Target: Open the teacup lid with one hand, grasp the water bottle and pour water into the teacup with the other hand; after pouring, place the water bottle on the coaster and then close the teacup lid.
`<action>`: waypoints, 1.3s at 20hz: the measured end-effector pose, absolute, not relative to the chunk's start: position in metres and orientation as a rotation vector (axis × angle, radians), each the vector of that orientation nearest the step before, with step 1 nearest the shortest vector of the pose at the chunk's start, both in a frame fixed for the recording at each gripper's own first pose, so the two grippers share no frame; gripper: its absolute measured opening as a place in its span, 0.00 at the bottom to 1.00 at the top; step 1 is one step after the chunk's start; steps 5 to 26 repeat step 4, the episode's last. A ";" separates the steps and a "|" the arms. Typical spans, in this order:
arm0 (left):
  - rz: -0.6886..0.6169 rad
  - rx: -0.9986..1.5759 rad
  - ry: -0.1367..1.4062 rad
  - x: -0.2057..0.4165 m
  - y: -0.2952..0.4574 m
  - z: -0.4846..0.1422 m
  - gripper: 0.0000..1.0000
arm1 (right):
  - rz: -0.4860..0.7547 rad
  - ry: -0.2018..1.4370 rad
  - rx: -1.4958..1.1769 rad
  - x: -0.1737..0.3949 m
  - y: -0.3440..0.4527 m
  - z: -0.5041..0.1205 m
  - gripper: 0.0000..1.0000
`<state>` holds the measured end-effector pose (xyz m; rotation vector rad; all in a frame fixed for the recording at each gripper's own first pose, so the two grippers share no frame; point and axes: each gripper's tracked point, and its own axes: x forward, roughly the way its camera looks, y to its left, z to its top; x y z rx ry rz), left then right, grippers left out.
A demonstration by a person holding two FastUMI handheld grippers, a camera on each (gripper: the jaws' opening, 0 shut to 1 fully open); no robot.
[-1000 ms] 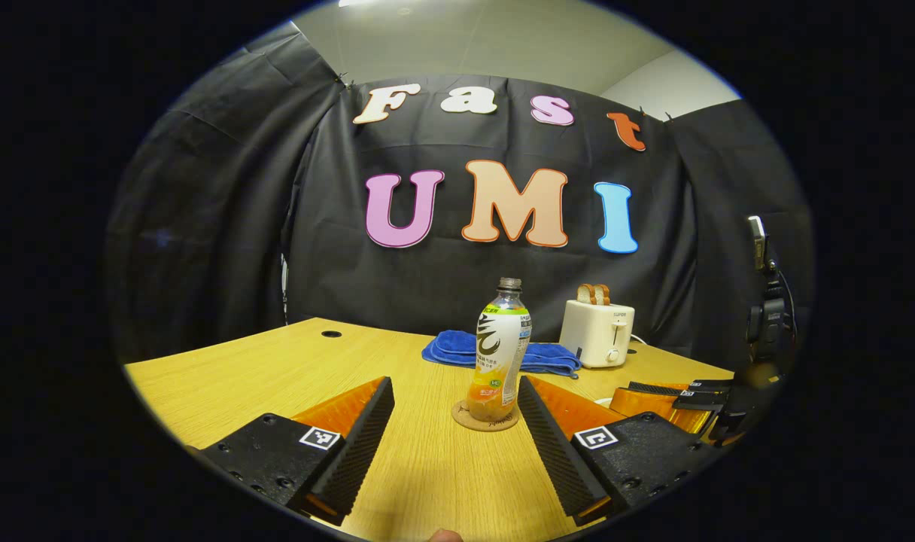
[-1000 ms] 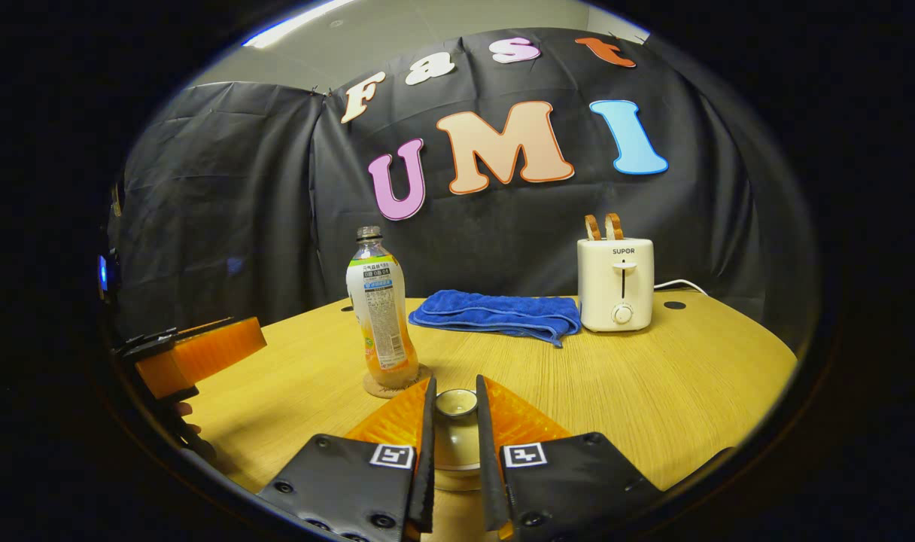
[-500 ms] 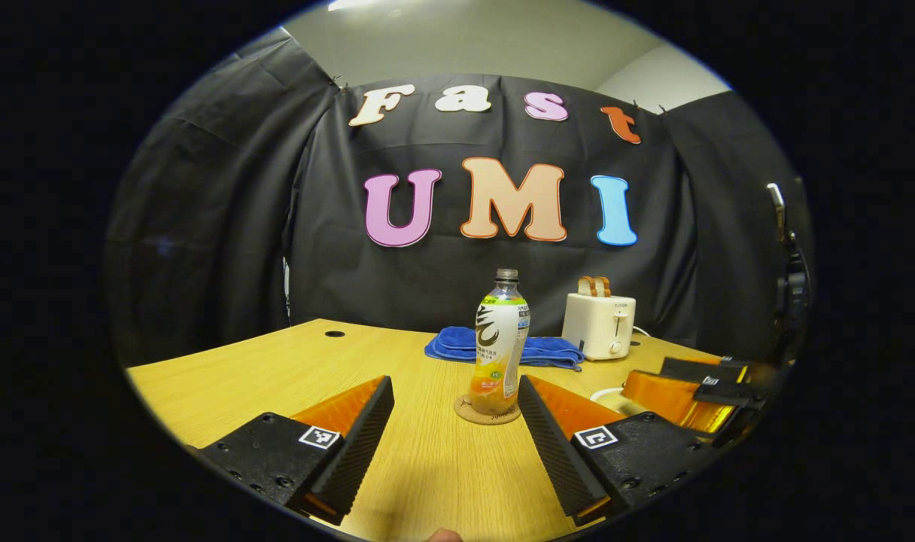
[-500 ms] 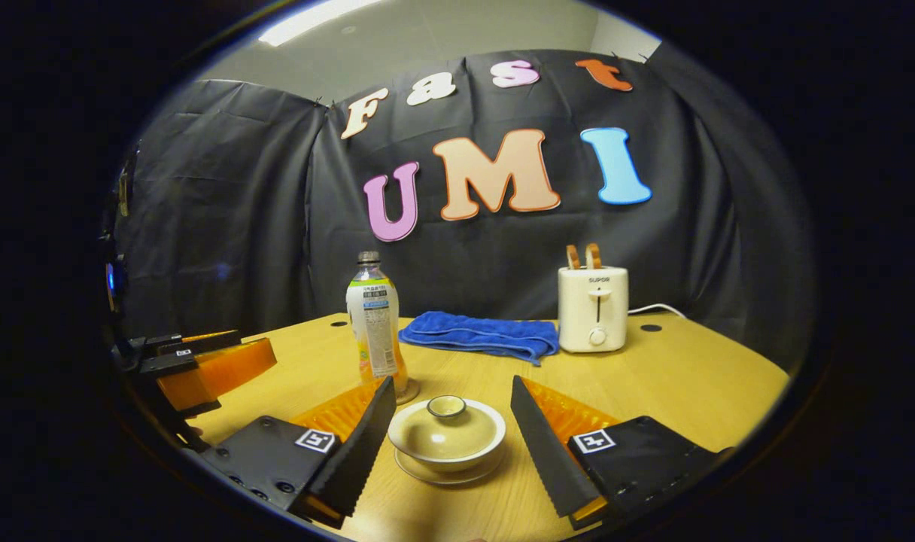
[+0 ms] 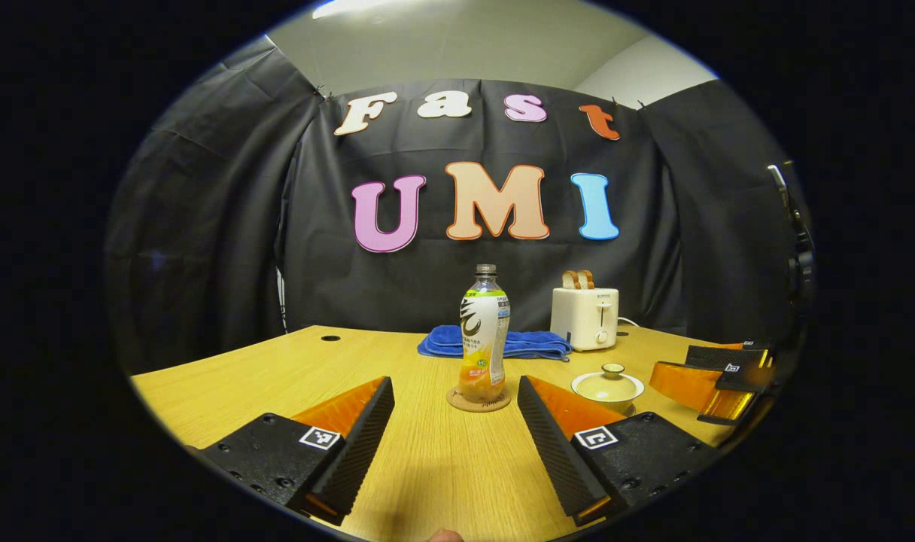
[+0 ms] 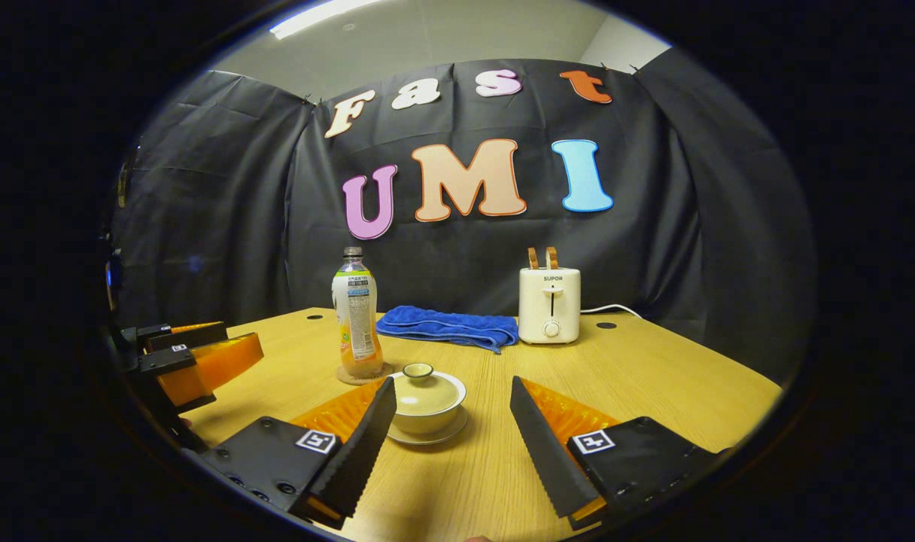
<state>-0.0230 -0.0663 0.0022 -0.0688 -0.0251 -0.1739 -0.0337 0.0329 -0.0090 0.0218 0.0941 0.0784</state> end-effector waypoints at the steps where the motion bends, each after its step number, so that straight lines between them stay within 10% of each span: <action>1: -0.170 -0.067 -0.019 -0.026 -0.066 0.001 0.96 | 0.074 0.091 0.020 -0.036 0.033 -0.009 0.95; 26: -0.177 -0.052 -0.036 -0.027 -0.070 0.003 0.96 | 0.037 0.065 0.012 -0.038 0.027 -0.006 0.96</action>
